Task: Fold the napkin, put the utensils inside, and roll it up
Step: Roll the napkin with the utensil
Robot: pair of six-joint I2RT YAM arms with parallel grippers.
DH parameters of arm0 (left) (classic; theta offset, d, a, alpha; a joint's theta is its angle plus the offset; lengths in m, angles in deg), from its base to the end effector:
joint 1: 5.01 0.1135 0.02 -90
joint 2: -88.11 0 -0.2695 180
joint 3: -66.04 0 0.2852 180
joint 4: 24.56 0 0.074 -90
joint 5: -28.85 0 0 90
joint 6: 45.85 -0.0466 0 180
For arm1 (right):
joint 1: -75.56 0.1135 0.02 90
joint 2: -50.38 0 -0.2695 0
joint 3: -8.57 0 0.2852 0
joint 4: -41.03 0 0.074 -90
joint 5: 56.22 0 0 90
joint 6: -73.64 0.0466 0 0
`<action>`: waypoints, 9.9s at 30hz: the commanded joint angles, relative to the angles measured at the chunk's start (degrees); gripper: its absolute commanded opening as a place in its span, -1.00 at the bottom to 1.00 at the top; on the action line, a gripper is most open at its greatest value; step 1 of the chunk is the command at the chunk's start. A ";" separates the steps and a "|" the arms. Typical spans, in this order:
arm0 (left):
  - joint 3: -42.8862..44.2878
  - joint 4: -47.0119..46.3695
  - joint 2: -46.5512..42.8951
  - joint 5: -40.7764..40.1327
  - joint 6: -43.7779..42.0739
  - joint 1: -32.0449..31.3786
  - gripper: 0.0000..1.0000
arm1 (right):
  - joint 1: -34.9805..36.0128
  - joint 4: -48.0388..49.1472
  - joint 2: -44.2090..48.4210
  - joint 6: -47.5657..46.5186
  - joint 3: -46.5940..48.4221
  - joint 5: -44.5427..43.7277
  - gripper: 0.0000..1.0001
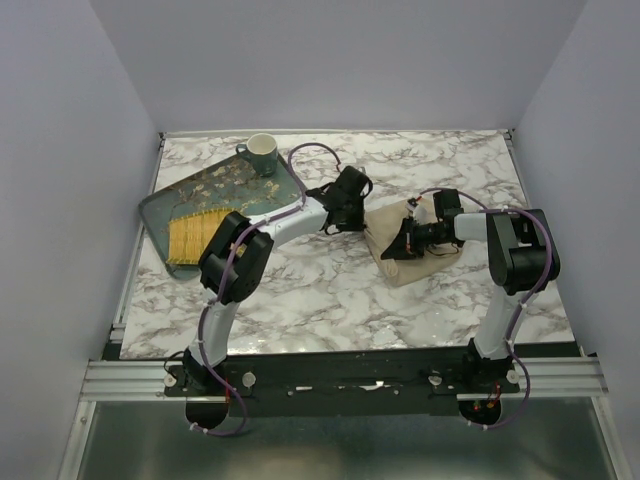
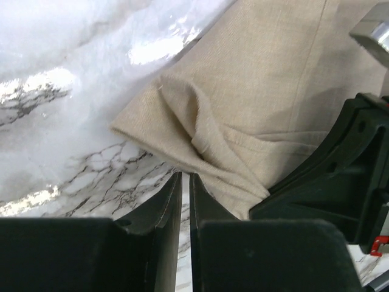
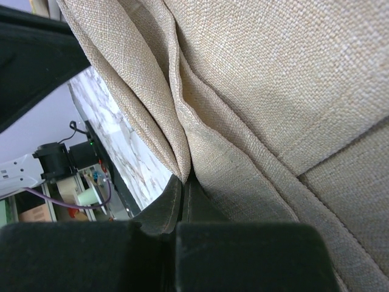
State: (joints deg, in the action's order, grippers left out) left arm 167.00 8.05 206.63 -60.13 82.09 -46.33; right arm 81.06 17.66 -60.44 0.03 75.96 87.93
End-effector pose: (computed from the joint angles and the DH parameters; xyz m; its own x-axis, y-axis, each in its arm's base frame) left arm 0.3733 -0.3293 0.1716 -0.8660 -0.0572 -0.4967 0.1728 0.8980 -0.4046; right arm 0.3575 0.0724 0.0762 -0.9833 0.0713 -0.1677 -0.1006 0.5548 0.8259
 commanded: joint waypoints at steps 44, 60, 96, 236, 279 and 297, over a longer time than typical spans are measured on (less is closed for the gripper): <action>12.70 -4.30 12.96 3.64 2.67 -0.69 -0.56 | -0.66 -6.00 -1.76 -3.64 4.61 -4.05 -0.89; 22.02 6.43 20.88 3.03 4.78 -0.60 -0.61 | -0.49 -23.48 8.76 -8.47 12.52 -16.87 -0.21; 18.68 4.23 18.86 4.34 5.40 -0.25 -0.61 | 20.52 -8.20 7.03 -0.30 4.97 -58.37 0.30; -19.64 -8.69 -3.90 1.27 12.87 1.51 -0.29 | 44.95 -5.40 -0.89 18.25 -9.00 -75.70 -0.86; -13.05 6.25 -5.32 -8.84 7.25 7.82 0.26 | 17.44 14.57 3.16 8.58 -14.46 -6.51 -0.99; -11.74 5.45 -1.45 -3.92 4.25 8.54 -1.00 | 18.05 4.55 7.29 4.36 -9.63 -12.75 -0.70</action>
State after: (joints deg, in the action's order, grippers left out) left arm 155.54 11.31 201.51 -63.10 86.28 -38.59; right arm 98.70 32.04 -53.47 8.05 65.97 81.68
